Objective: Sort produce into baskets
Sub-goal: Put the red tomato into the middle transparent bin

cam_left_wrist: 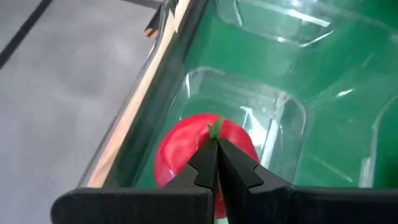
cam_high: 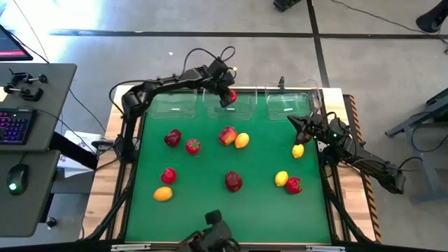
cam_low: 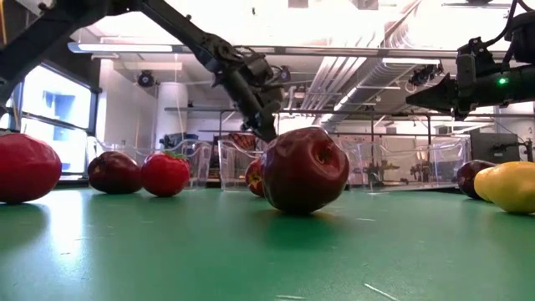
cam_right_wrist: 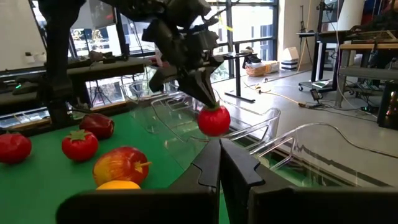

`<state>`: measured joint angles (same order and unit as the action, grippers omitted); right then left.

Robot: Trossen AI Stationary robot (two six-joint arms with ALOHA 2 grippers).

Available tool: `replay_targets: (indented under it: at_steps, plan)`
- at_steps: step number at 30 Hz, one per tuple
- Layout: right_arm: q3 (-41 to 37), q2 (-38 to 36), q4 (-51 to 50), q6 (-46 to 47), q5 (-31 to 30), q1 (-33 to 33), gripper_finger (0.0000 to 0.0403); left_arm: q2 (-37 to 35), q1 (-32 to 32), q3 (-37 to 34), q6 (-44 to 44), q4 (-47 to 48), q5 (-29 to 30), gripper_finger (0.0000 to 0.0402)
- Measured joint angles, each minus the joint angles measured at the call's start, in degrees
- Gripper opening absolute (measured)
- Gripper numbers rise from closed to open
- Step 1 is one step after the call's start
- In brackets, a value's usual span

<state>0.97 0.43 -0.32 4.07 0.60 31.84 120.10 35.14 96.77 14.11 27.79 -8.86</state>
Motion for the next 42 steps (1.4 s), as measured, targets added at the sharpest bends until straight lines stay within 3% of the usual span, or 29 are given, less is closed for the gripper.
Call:
replay_targets:
  at_steps: [25,34,42]
  plan:
    - [0.0,0.0,0.0,0.0,0.0,0.0,0.0000,1.5,1.3,-1.4,0.1,4.3,0.7,0.0000]
    - [0.0,0.0,0.0,0.0,0.0,0.0,0.0000,1.5,1.5,-1.4,0.2,4.0,9.7,0.0000]
    - [0.0,0.0,0.0,0.0,0.0,0.0,0.0000,1.5,1.7,-1.4,0.7,4.9,13.8,0.0000]
